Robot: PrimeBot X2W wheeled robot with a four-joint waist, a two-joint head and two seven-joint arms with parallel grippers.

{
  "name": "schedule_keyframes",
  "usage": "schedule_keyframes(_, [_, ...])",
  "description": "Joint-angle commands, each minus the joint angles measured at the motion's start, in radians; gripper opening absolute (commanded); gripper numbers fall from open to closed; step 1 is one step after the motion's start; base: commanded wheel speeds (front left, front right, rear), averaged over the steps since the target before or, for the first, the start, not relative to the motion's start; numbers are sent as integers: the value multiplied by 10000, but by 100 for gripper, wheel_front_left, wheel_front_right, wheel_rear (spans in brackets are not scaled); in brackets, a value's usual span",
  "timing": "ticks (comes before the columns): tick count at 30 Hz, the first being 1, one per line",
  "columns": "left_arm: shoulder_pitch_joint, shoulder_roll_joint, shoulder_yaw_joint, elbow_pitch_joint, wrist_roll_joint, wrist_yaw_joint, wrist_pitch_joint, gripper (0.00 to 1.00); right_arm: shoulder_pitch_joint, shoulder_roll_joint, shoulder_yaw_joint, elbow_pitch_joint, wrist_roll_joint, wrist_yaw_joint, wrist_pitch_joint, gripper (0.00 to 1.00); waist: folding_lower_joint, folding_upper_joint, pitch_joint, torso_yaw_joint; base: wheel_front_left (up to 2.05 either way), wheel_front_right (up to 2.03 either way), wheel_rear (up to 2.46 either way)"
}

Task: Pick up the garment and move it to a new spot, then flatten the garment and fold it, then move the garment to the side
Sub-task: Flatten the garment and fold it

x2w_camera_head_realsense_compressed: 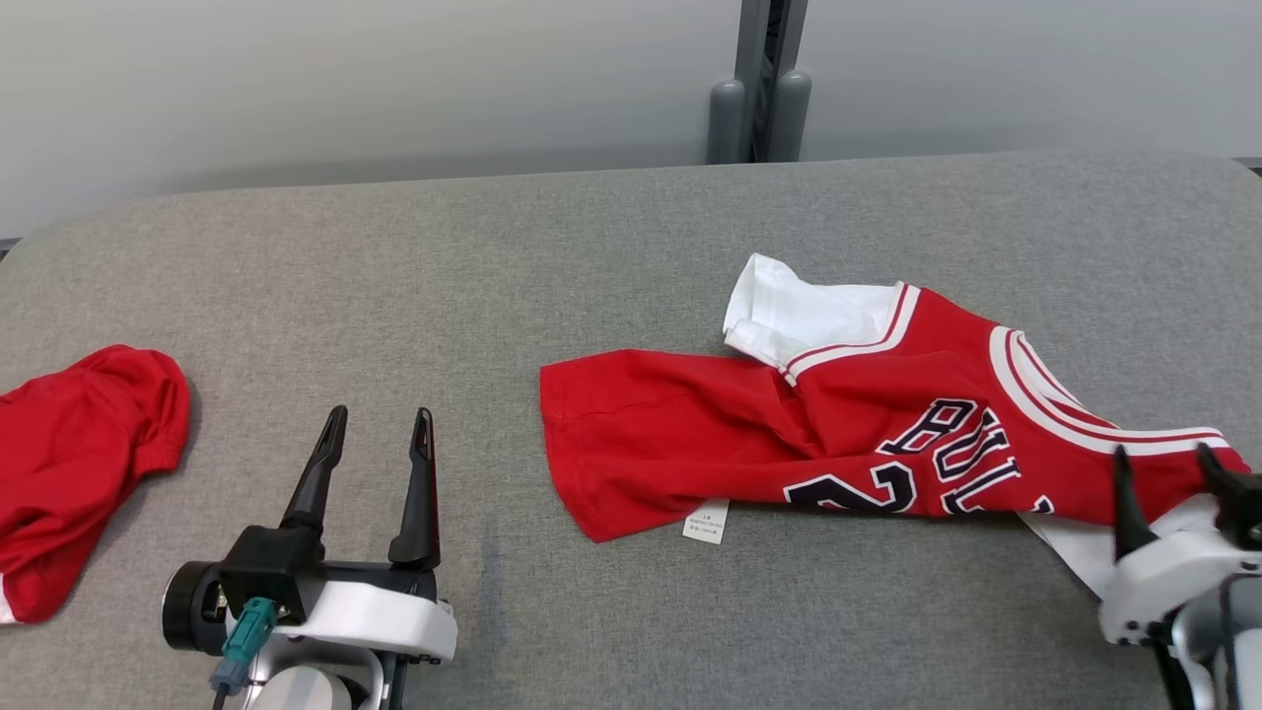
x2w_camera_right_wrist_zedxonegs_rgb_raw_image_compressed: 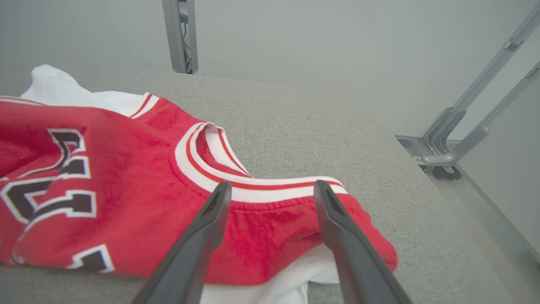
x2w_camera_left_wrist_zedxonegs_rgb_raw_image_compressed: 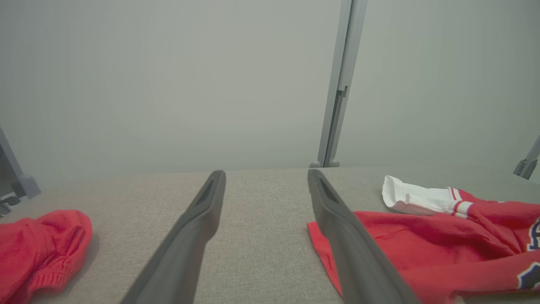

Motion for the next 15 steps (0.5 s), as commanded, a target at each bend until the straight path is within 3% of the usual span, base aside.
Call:
schedule_keyframes(1, [-127,33,54,-15,58,9,-1,100,-98,31,163,-170,146,-3,-112,100,0,0,-25,-40,0,0,0])
schedule_keyframes(15, [-38,35,-135,-69,-65,112,-1,100,-46,402,2889,-2991,1614,-3,-1602,100,0,0,-254,-251,0,0,0])
